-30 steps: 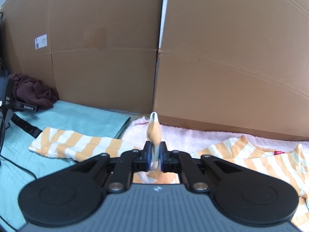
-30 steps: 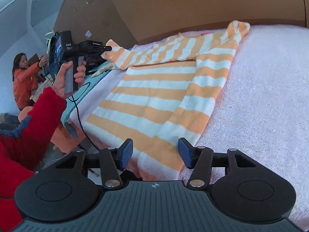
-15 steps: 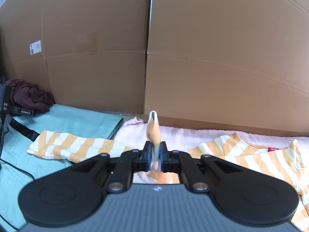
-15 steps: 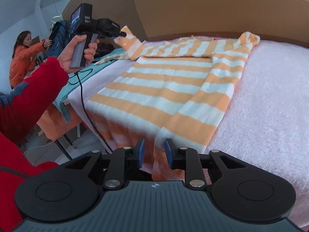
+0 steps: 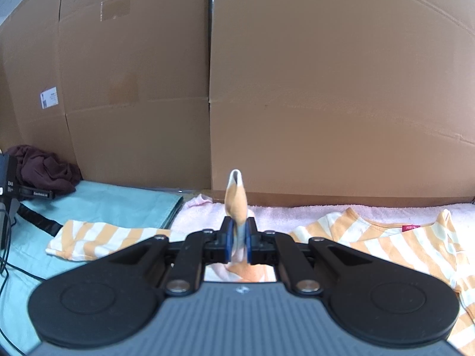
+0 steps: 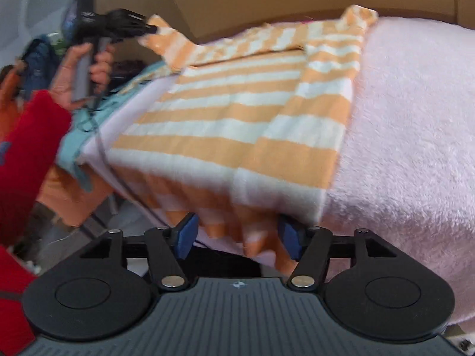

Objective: Fold clothes

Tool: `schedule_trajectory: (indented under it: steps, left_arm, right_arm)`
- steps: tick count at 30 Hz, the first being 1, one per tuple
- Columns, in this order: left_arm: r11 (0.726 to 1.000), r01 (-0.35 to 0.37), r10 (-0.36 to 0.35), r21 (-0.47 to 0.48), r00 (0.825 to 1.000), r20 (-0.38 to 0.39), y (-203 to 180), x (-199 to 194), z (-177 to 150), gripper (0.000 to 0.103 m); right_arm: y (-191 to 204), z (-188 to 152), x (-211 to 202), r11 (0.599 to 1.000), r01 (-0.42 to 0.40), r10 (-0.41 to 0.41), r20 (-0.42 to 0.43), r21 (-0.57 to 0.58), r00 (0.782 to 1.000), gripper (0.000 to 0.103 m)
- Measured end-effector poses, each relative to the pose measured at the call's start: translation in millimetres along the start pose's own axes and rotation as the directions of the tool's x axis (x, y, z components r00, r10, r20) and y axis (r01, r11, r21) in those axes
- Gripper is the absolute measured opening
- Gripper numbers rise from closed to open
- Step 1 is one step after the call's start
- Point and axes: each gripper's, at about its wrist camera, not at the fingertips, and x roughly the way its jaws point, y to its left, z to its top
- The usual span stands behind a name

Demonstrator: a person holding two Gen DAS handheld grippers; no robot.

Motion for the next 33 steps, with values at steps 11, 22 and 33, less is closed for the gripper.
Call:
schedule_trajectory:
  steps: [11, 22, 33]
  left_arm:
    - [0.999, 0.021, -0.022, 0.037, 0.999, 0.025, -2.1, -7.5, 2.0, 0.003]
    - [0.99, 0.13, -0.134, 0.063, 0.989, 0.068, -16.1, -16.3, 32.2, 0.003]
    - [0.896, 0.438, -0.444, 0.076, 0.89, 0.103, -64.5, -44.8, 53.0, 0.003]
  right_arm:
    - [-14.6, -6.6, -31.9, 0.989, -0.147, 0.148, -0.079, 0.027, 0.986, 0.021]
    - [-32.7, 37.9, -43.5, 0.969, -0.205, 0.179, 0.18, 0.136, 0.967, 0.056]
    - [-70.1, 64.0, -62.4, 0.911, -0.316, 0.218, 0.341, 0.266, 0.914, 0.04]
